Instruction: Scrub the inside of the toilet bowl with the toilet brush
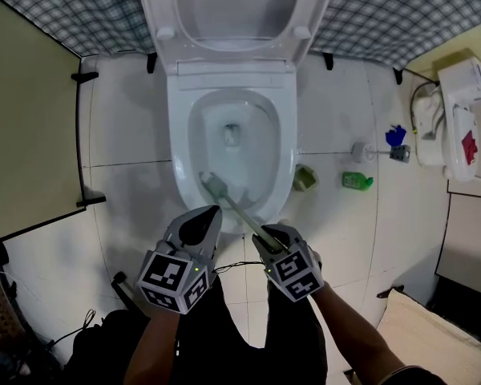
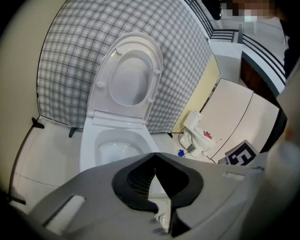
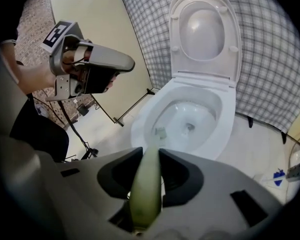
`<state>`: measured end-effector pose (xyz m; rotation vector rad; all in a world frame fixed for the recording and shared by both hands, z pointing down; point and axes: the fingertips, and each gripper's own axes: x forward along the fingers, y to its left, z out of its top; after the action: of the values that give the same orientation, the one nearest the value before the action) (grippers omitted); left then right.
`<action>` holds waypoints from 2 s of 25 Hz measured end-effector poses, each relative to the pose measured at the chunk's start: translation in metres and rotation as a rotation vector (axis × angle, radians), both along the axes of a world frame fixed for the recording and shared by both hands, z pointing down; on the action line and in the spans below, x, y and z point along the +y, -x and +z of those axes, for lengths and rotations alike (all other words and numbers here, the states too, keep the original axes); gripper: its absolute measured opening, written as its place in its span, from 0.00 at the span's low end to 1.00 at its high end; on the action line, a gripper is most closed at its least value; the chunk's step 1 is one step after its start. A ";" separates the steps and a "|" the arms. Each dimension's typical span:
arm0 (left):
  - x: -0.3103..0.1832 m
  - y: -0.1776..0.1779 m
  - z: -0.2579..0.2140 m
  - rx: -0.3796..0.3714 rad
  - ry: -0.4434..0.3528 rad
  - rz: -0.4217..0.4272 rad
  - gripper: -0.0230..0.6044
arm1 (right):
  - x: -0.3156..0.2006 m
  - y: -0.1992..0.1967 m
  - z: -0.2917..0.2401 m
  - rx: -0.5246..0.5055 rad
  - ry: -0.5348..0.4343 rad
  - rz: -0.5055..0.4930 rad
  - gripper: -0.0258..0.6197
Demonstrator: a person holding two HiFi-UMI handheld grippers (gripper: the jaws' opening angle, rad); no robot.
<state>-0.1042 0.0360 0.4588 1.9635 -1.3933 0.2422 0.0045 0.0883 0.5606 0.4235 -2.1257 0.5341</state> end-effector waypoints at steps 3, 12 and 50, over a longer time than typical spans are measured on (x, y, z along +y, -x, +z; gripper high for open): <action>-0.002 0.001 0.004 -0.005 -0.005 -0.004 0.05 | -0.021 0.009 0.012 -0.013 -0.019 0.066 0.23; -0.006 0.006 0.023 -0.013 -0.012 0.004 0.05 | -0.106 0.048 0.036 -0.053 -0.111 0.169 0.23; 0.008 -0.001 0.031 0.033 -0.015 0.031 0.04 | -0.088 -0.054 -0.003 0.096 -0.222 1.015 0.23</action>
<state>-0.1035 0.0443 0.4895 1.9938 -1.3476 0.2130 0.0580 0.0005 0.5579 1.6447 -1.7588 0.7998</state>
